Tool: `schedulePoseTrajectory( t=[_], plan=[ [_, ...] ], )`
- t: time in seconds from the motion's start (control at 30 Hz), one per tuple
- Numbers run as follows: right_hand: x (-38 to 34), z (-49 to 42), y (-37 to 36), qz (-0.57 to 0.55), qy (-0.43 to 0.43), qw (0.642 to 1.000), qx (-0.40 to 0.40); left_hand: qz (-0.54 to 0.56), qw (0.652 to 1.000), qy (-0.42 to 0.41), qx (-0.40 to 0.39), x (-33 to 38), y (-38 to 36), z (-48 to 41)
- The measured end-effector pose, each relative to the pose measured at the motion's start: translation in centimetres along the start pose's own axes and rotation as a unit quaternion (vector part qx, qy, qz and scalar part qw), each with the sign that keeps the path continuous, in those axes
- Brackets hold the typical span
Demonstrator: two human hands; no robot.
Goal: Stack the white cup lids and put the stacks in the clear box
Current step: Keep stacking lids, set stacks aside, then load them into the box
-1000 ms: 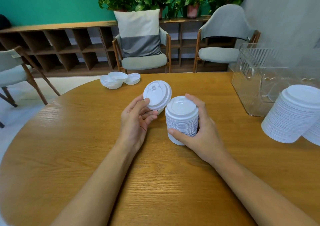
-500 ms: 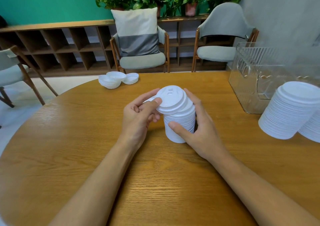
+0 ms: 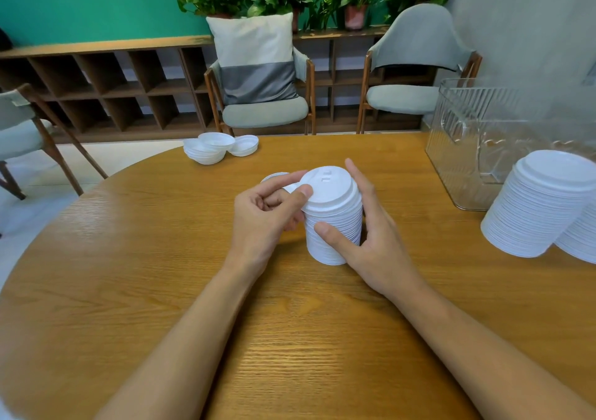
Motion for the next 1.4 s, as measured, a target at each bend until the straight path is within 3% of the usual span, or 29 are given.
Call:
schedulePoseTrajectory(
  t=[0.23, 0.4, 0.7, 1.0, 1.4],
  plan=[
    [0.1, -0.1, 0.0, -0.001, -0.002, 1.0, 0.001, -0.09, 0.995, -0.043, -0.024, 0.9, -0.5, 0.2],
    [-0.1, -0.1, 0.0, -0.006, -0.005, 1.0, -0.005, -0.046, 0.994, -0.034, -0.094, 1.2, -1.3, 0.1],
    [-0.2, -0.1, -0.1, -0.019, -0.003, 1.0, -0.006, -0.092, 0.994, -0.05, -0.035, 1.6, -1.7, 0.5],
    [-0.1, -0.1, -0.1, -0.019, -0.002, 1.0, -0.001, -0.122, 0.991, -0.048, -0.036, 1.6, -1.4, 0.4],
    [0.1, -0.2, -0.2, -0.002, 0.001, 1.0, -0.005, -0.111, 0.993, -0.038, 0.02, 1.2, -0.9, -0.1]
  ],
)
Point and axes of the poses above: each hand's wrist, its own z-axis away from the middle knuckle, its own y-axis out of the back of the hand, x = y × z, the point moved 5 cm from there along -z, towards the middle knuckle, and after that the axes turned 10 degrees about -x, right-handed, at the moved point
